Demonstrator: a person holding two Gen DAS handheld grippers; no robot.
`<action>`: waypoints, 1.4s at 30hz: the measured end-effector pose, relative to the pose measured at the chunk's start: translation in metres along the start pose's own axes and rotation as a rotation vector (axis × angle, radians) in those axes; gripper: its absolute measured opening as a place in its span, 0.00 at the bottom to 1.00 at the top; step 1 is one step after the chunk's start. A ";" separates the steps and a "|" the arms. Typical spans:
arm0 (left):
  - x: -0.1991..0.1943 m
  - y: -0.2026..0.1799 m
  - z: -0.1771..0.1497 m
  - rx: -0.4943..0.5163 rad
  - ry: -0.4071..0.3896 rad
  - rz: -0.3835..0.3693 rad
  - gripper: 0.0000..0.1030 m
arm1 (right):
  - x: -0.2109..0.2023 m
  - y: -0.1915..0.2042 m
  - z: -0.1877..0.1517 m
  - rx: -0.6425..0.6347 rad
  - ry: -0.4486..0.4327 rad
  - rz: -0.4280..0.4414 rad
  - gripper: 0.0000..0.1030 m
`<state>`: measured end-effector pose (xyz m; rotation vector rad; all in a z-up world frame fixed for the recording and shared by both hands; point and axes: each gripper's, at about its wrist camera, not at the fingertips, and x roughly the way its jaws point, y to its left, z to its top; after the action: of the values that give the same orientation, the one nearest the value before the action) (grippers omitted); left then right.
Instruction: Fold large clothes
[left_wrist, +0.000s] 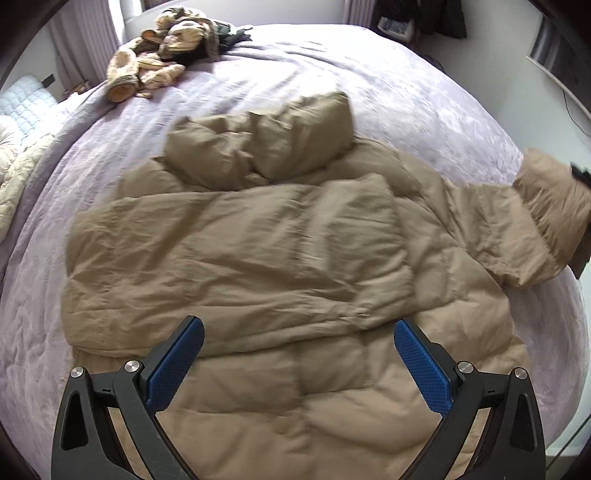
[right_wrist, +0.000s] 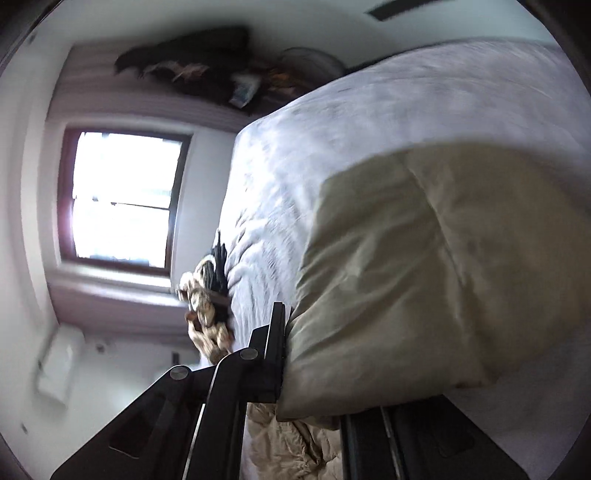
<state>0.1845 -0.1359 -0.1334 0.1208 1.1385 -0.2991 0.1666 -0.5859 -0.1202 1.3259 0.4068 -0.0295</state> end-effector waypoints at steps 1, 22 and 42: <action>-0.001 0.008 0.000 -0.008 -0.006 0.003 1.00 | 0.006 0.016 -0.008 -0.051 0.010 -0.002 0.08; 0.003 0.149 -0.011 -0.162 -0.039 0.031 1.00 | 0.197 0.080 -0.286 -0.709 0.526 -0.388 0.13; -0.014 0.206 0.009 -0.316 -0.122 -0.217 1.00 | 0.155 0.131 -0.246 -0.580 0.372 -0.150 0.10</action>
<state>0.2482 0.0612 -0.1281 -0.2980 1.0653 -0.3105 0.2766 -0.2879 -0.0897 0.7211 0.7657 0.1998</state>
